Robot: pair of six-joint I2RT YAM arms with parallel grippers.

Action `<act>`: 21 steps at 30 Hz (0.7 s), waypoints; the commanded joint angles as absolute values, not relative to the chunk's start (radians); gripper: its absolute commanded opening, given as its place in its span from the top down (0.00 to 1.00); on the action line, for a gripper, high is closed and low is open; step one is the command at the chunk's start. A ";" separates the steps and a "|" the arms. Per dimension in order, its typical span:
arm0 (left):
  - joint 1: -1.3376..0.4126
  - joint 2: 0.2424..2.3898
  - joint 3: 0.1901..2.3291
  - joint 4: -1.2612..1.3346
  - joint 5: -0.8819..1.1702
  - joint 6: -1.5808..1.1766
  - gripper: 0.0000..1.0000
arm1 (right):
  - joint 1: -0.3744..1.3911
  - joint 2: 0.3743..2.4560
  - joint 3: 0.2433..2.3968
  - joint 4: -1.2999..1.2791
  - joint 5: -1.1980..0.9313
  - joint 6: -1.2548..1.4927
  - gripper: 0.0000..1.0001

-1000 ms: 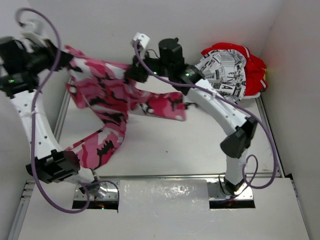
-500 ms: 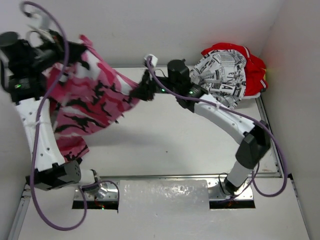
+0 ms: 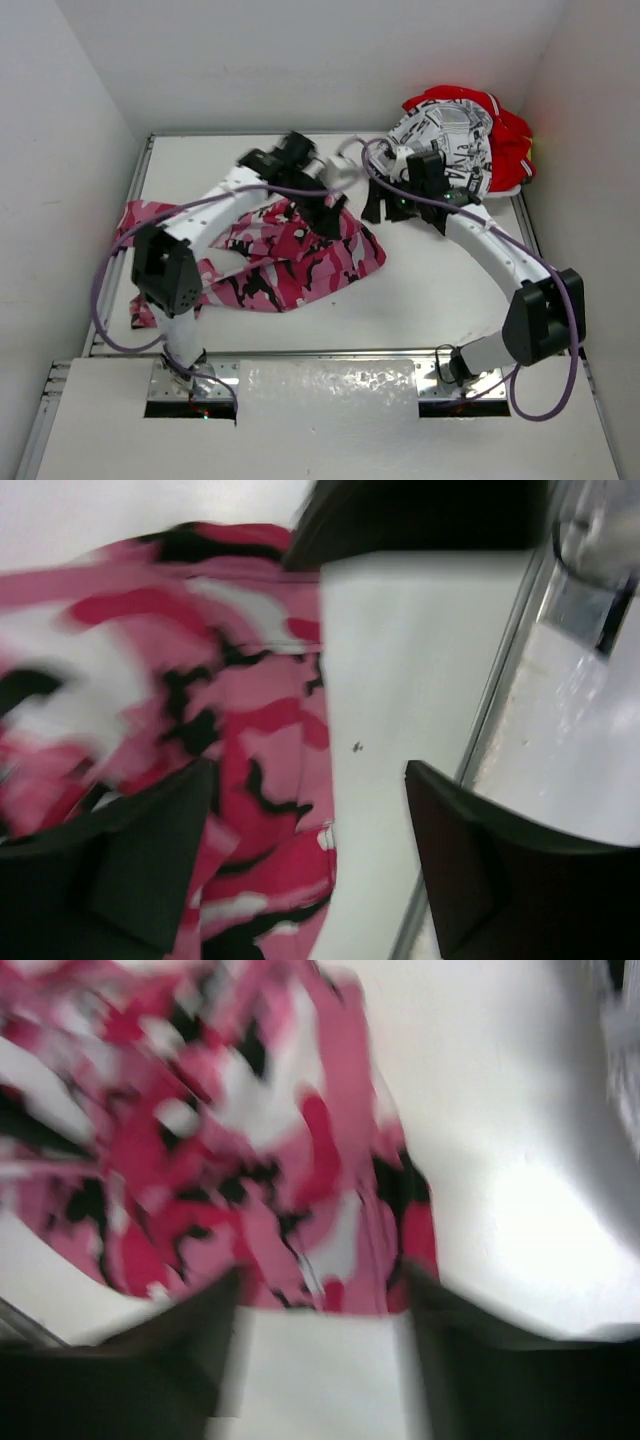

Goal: Fold and stack the trousers
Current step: Flatten the trousers out

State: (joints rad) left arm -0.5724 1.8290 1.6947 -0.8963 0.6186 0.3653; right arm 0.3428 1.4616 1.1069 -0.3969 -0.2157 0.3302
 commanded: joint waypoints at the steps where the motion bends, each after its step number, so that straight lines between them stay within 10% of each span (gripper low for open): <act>1: -0.232 1.632 1.790 -0.887 0.601 0.364 0.20 | 0.368 1.488 1.212 -0.333 -0.259 0.310 0.58; 4: -0.001 1.557 1.744 -0.961 0.551 0.406 0.13 | 0.443 1.563 1.276 -0.340 -0.233 0.289 0.88; 10: 0.539 1.390 1.386 -1.091 0.490 0.683 0.19 | 0.601 1.846 1.546 -0.397 -0.184 0.245 0.26; 16: 0.749 1.302 1.057 -1.101 0.280 1.032 0.04 | 0.742 2.080 1.810 -0.558 -0.121 0.085 0.01; 21: 0.730 1.288 0.845 -0.853 0.142 1.118 0.00 | 0.814 2.242 1.845 -0.610 -0.042 0.008 0.01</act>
